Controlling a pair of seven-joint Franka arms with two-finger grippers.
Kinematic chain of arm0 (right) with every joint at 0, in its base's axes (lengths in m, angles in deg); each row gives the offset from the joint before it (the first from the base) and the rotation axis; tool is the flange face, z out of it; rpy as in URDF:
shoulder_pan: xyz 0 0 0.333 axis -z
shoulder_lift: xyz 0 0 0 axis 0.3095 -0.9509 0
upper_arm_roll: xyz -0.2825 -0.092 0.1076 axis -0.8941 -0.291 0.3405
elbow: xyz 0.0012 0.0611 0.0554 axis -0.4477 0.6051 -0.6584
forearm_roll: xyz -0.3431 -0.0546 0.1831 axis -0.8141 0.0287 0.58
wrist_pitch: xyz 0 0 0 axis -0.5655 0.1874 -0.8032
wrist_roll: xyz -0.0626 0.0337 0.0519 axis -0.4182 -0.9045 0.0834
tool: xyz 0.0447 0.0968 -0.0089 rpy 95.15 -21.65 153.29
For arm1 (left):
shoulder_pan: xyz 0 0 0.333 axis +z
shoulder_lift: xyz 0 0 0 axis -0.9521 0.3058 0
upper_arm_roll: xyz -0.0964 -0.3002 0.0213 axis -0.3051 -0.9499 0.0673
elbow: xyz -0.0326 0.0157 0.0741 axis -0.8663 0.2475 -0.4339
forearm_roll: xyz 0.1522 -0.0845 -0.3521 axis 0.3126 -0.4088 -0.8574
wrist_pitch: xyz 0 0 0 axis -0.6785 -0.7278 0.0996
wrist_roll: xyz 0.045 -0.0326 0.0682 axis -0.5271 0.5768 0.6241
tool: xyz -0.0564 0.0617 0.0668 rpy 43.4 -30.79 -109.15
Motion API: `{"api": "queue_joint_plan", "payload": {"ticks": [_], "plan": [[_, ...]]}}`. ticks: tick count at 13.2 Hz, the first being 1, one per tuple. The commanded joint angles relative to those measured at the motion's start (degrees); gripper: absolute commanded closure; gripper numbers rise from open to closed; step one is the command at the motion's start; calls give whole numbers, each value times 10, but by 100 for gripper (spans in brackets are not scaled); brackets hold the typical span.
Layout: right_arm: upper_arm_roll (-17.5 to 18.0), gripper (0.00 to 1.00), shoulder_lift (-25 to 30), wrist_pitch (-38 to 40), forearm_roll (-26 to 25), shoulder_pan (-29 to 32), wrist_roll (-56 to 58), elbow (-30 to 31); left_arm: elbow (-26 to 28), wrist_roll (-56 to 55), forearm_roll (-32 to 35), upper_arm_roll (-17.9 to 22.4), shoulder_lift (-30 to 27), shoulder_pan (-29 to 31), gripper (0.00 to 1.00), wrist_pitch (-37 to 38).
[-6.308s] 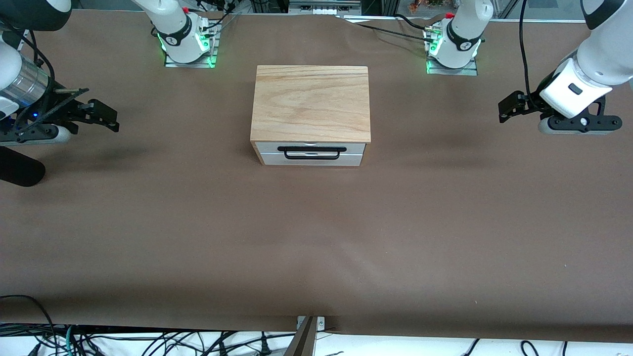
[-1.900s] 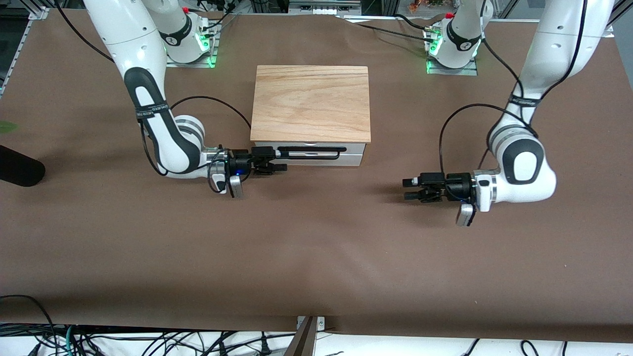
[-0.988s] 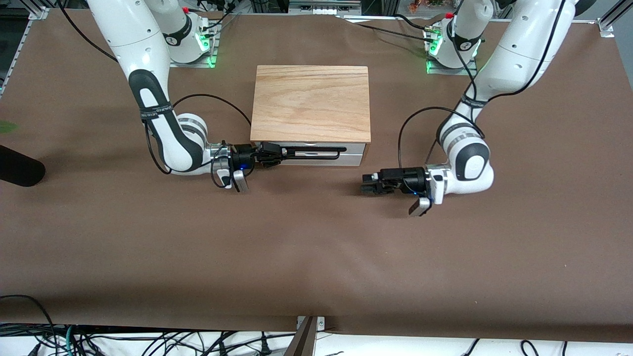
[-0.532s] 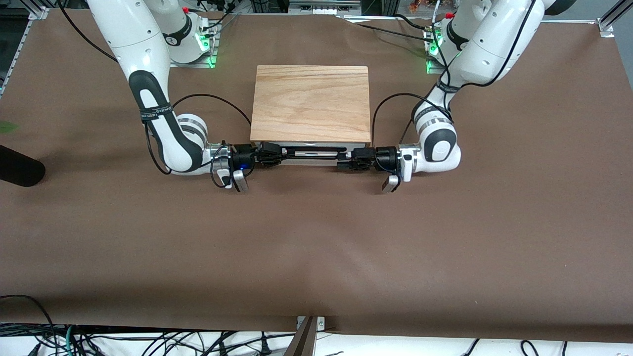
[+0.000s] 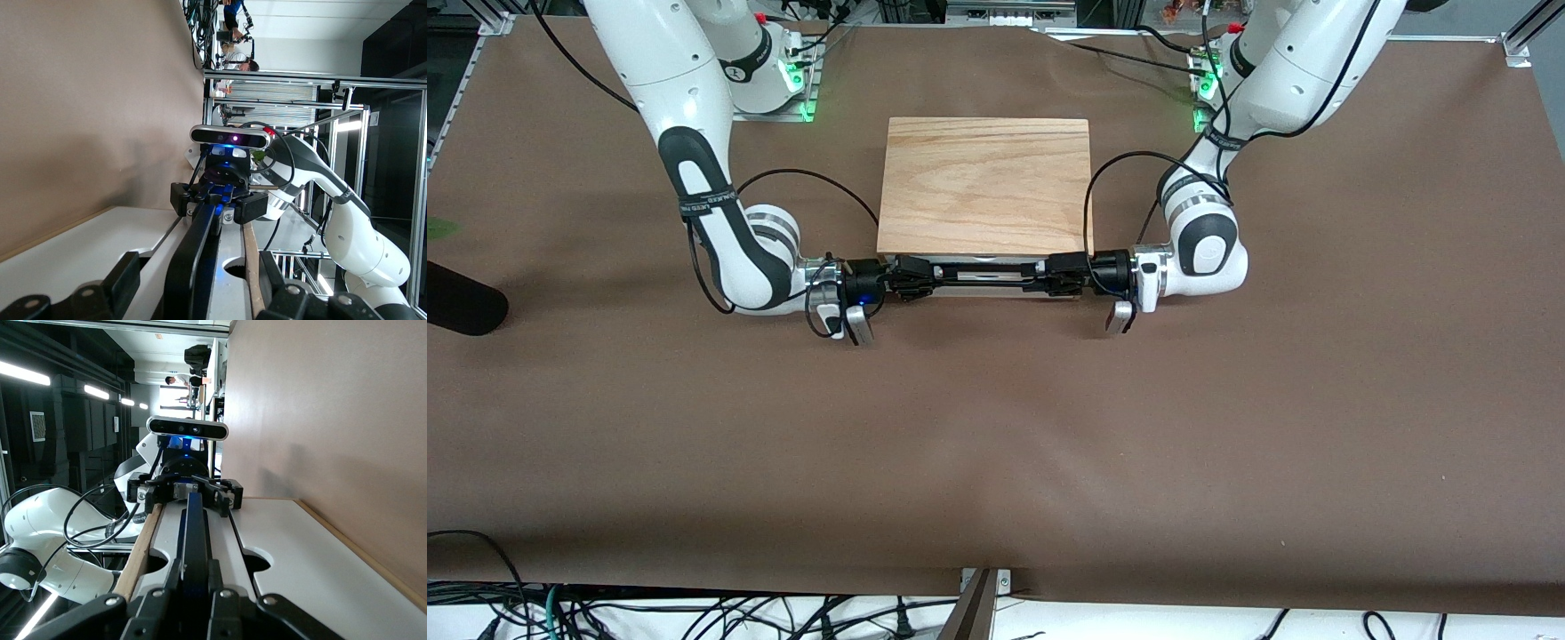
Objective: Pull top drawer with both arms simultaneously
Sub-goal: 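Close both grippers on the black handle ends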
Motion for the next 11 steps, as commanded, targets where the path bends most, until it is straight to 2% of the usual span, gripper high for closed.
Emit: {"api": "queue_joint_plan", "payload": {"ticks": [1, 5, 8, 9, 11], "plan": [[-3, 100, 5, 21, 6, 12, 9, 1, 29, 57, -20, -6, -19, -2, 35, -10], [-3, 100, 5, 22, 6, 12, 9, 0, 44, 99, -20, -6, -15, -1, 50, -8], [-3, 100, 4, 21, 6, 12, 9, -2, 51, 110, -20, -6, -11, -1, 54, -4], [-3, 100, 4, 22, 6, 13, 9, -3, 54, 116, -20, -6, -11, -1, 66, -3], [-3, 100, 5, 22, 6, 13, 9, -3, 55, 136, -20, -7, -5, 0, 66, 3]]}}
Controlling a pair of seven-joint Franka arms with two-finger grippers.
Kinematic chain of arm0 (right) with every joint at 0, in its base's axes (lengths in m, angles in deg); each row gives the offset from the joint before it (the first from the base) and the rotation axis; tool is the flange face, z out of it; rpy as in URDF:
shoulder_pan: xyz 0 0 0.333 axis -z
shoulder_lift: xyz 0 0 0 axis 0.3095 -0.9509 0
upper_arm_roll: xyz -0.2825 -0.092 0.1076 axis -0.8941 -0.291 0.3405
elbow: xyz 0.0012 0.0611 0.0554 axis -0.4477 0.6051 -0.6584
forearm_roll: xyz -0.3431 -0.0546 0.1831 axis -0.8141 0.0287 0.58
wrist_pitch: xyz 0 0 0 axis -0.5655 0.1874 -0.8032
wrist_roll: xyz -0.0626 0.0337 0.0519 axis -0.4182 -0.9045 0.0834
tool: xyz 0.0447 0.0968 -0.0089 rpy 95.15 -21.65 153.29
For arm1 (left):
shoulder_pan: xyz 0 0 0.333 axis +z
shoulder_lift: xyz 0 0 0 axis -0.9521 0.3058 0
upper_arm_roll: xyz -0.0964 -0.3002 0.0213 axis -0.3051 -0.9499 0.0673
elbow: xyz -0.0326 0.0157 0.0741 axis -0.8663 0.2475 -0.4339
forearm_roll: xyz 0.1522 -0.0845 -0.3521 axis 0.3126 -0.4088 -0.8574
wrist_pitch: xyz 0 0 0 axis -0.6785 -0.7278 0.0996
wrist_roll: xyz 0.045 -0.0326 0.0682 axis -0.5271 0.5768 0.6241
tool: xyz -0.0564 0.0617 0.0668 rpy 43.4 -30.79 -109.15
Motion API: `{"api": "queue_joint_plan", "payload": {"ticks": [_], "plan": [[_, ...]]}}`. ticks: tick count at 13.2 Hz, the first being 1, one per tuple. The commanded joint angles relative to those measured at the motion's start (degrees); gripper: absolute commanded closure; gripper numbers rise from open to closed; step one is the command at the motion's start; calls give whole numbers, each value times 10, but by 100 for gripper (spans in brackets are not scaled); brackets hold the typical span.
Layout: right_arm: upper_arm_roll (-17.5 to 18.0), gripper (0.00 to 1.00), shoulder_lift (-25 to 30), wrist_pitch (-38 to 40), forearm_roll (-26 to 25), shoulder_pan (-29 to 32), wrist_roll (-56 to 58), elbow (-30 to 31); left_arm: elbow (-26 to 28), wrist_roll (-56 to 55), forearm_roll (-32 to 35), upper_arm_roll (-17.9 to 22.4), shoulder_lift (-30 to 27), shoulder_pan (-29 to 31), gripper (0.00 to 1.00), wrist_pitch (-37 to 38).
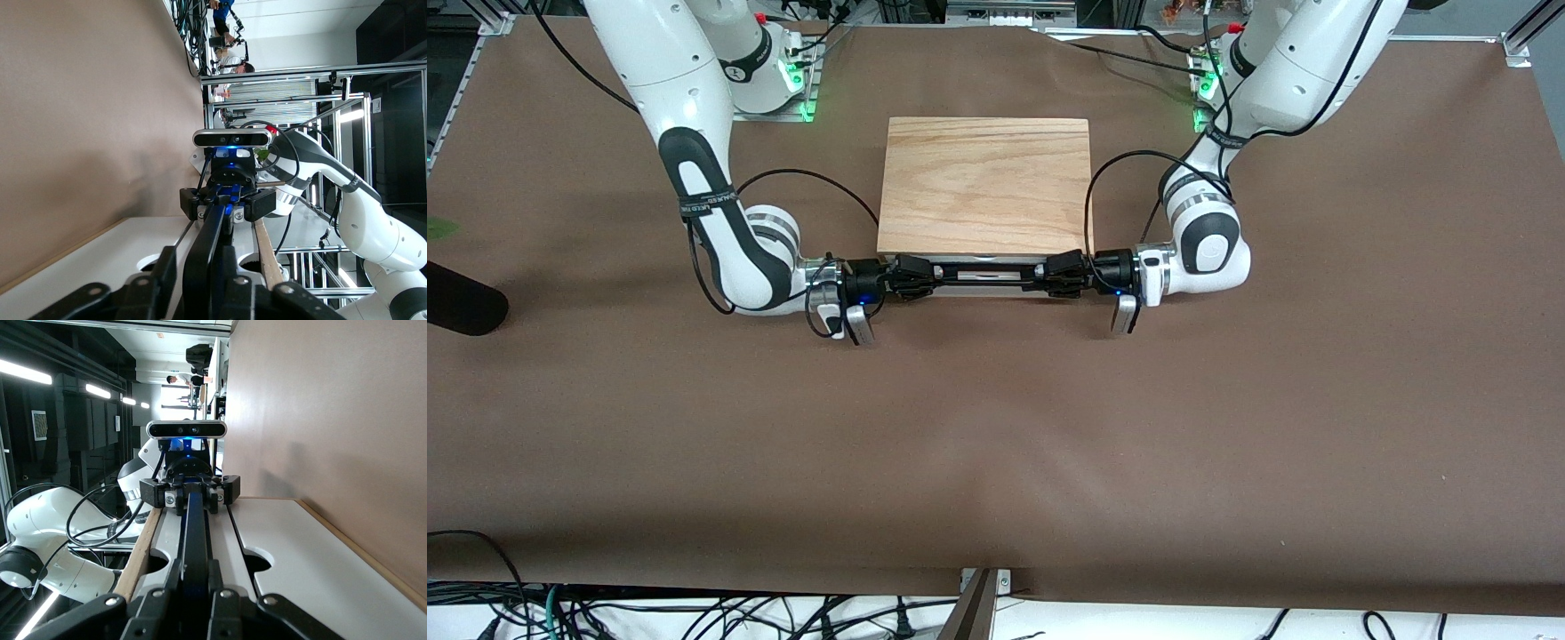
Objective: Pull top drawer with both arms simultaneously
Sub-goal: 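Close both grippers on the black handle ends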
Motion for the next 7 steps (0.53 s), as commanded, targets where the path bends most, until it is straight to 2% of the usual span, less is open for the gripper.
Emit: {"api": "queue_joint_plan", "payload": {"ticks": [1, 7], "plan": [[-3, 100, 5, 19, 6, 13, 7, -2, 45, 71, -12, -7, 3, -1, 66, 22], [-3, 100, 5, 18, 6, 13, 1, -8, 60, 80, -12, -11, 0, 8, 66, 48]]}}
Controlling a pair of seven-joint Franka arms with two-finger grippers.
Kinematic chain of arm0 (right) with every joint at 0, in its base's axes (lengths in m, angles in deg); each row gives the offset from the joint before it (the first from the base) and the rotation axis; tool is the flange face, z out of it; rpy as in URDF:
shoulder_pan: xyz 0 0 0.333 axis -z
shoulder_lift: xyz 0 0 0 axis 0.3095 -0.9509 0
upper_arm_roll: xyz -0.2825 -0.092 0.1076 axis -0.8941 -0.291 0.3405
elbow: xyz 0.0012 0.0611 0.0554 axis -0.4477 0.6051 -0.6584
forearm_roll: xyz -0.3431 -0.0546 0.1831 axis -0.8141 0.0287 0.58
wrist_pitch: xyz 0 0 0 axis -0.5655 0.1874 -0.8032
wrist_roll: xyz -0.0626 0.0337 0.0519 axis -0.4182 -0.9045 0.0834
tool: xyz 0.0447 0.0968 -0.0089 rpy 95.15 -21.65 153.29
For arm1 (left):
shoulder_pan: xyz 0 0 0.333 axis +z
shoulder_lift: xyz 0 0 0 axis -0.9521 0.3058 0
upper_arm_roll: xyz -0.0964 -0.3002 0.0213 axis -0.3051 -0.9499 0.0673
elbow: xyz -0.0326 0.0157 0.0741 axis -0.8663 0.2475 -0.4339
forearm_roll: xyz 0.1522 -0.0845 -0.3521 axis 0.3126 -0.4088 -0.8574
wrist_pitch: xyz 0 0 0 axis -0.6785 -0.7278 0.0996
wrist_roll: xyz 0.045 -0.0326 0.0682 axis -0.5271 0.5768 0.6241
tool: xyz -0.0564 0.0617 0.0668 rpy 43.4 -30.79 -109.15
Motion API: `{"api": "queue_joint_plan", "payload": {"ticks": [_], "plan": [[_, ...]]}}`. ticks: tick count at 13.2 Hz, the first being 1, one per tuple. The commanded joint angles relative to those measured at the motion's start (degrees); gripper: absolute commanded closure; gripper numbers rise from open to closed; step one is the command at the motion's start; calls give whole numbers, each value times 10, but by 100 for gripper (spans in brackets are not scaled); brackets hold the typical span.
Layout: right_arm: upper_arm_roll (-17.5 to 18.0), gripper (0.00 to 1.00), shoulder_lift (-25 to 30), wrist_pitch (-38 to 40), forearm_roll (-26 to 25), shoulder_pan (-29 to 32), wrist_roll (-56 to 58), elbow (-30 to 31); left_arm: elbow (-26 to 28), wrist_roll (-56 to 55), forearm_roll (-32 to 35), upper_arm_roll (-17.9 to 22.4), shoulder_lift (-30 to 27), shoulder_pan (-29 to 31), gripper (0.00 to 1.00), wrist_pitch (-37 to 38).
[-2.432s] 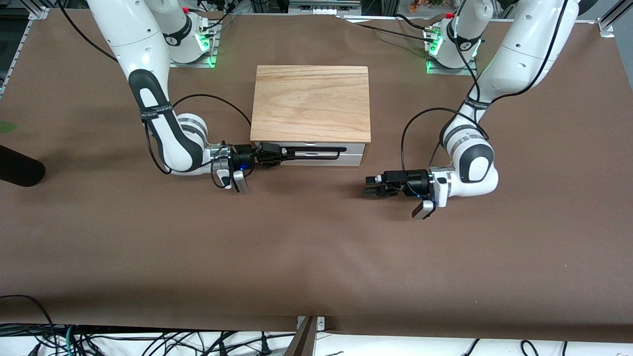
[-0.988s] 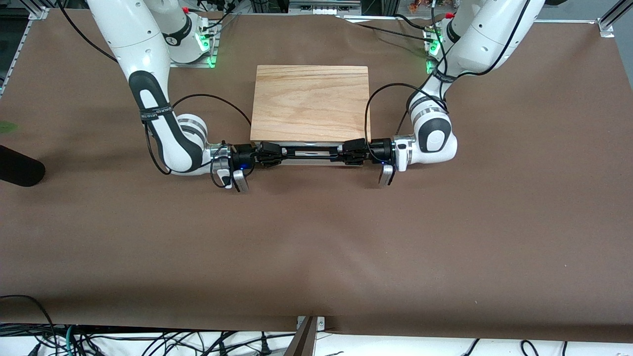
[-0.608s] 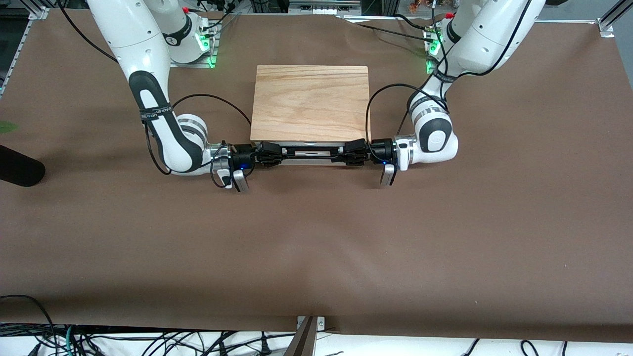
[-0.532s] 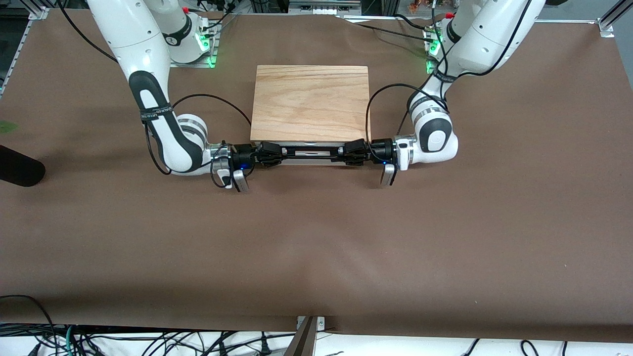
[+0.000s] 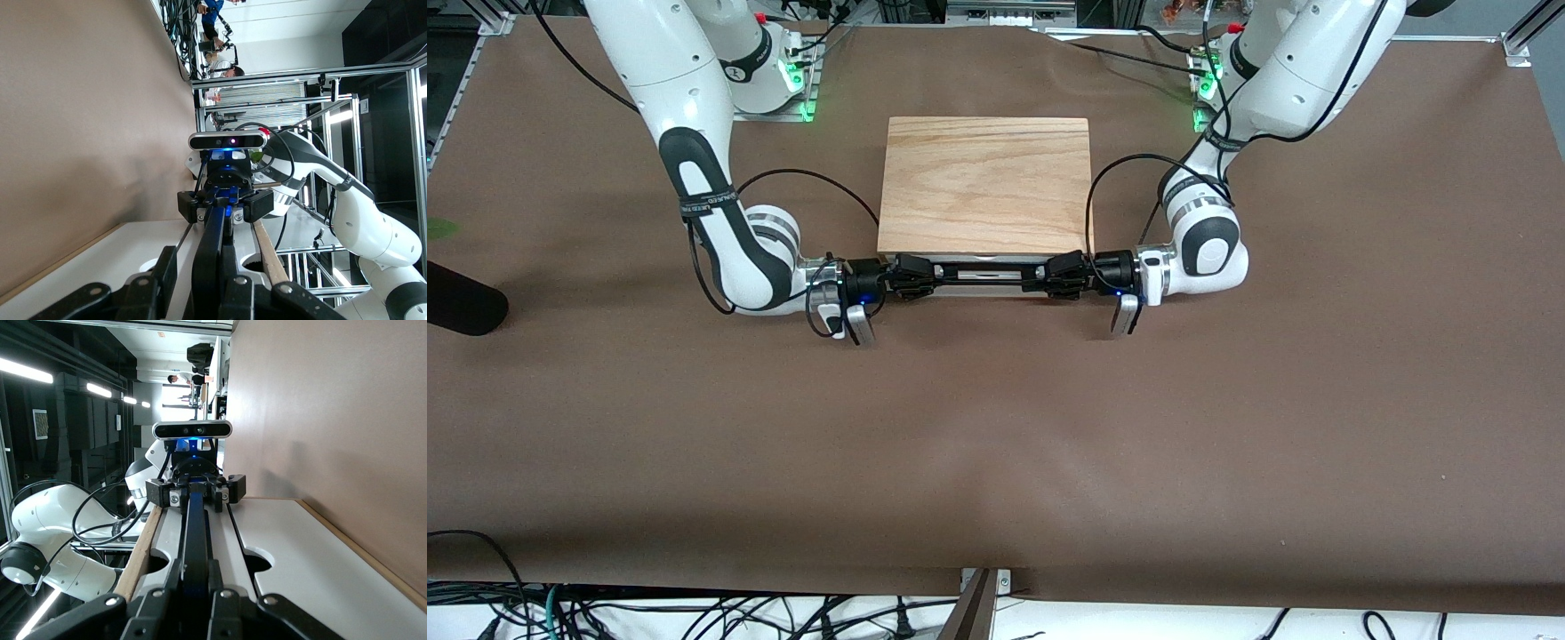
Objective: Pull top drawer with both arms simultaneously
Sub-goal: 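Close both grippers on the black handle ends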
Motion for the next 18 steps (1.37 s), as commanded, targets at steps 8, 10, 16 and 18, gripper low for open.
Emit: {"api": "queue_joint_plan", "payload": {"ticks": [8, 10, 16, 18], "plan": [[-4, 100, -10, 17, 5, 19, -19, -53, 68, 54, 0, -16, -17, 12, 100, 56], [-4, 100, -19, 17, 5, 21, -19, -68, 66, 54, 0, -16, -10, 16, 100, 68], [-4, 100, -31, 17, 5, 25, -55, -106, 47, 53, 2, -13, -6, 26, 100, 66], [-4, 100, -41, 17, 4, 29, -58, -124, 37, 47, 2, -8, -6, 28, 100, 65]]}}
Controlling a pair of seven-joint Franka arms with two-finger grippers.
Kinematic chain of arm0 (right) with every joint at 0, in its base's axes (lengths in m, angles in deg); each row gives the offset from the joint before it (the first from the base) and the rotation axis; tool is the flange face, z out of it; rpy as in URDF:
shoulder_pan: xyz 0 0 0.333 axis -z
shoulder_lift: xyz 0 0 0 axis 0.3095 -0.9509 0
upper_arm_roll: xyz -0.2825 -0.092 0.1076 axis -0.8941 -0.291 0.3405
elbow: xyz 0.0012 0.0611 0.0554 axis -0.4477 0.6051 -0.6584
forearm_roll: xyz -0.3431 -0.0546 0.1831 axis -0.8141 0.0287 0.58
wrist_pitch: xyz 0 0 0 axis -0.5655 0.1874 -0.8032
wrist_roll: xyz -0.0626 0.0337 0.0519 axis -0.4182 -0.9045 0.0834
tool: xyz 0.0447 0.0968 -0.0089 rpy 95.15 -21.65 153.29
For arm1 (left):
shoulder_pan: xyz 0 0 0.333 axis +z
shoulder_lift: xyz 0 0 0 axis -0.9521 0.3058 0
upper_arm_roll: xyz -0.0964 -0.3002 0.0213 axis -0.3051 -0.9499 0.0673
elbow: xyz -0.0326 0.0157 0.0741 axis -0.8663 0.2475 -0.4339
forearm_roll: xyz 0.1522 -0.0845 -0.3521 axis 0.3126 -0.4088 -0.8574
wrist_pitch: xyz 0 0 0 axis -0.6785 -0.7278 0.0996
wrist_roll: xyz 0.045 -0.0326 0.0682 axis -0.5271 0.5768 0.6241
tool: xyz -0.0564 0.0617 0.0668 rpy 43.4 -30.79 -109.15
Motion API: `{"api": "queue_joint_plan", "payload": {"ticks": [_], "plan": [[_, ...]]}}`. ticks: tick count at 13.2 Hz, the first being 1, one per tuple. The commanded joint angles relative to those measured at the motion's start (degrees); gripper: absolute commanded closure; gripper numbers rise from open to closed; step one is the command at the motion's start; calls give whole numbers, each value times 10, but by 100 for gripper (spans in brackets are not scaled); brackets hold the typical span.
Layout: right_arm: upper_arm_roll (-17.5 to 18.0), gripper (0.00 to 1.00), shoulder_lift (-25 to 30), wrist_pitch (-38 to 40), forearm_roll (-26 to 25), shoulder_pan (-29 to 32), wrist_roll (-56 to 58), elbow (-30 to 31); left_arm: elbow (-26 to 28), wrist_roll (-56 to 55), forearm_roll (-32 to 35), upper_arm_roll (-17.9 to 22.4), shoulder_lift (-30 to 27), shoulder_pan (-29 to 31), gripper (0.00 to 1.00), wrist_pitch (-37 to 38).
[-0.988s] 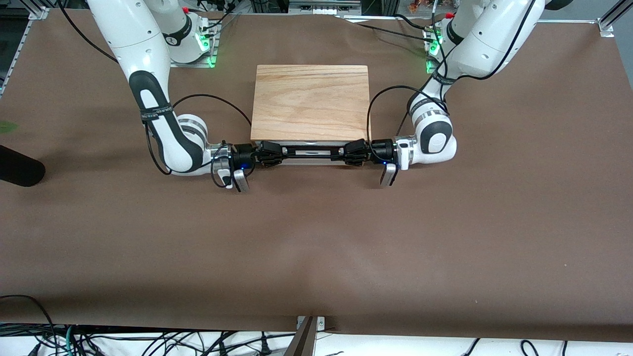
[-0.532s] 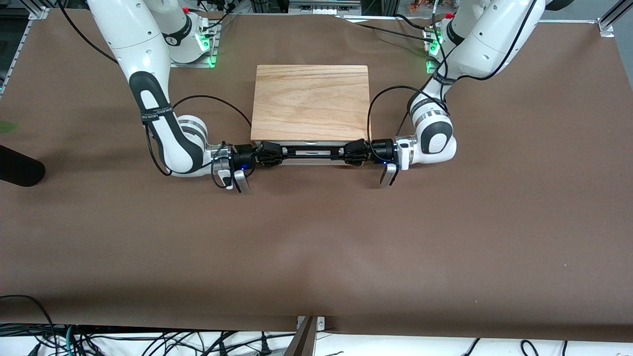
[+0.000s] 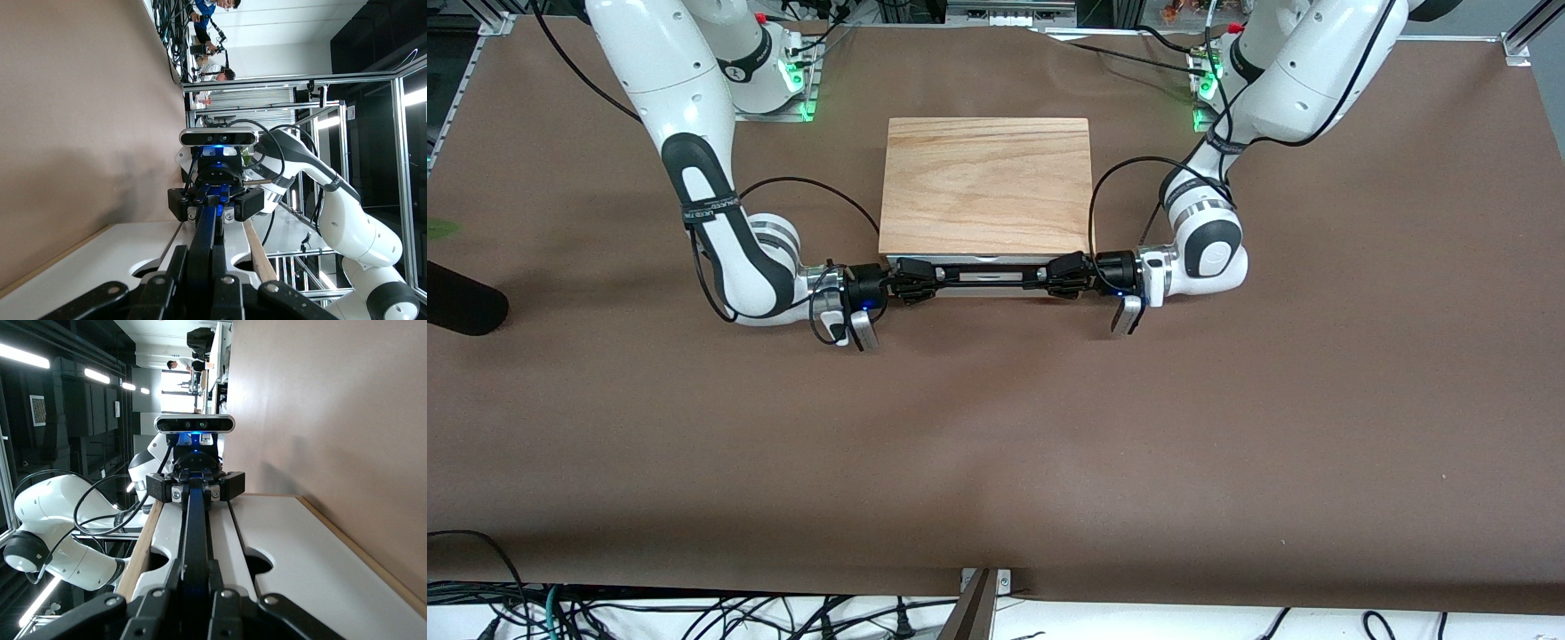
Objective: Pull top drawer with both arms simultaneously
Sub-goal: 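Close both grippers on the black handle ends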
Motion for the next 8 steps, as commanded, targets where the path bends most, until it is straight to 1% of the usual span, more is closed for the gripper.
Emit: {"api": "queue_joint_plan", "payload": {"ticks": [1, 6, 8], "plan": [[-3, 100, -20, 6, 34, 31, -39, -85, 34, 44, 10, 2, -12, 14, 100, 45], [-3, 100, -23, 6, 32, 42, -49, -97, 11, 37, 16, 11, -5, 21, 100, 45], [-3, 100, -24, 6, 14, 50, -49, -100, 0, 11, 18, 17, -4, 20, 100, 45]]}}
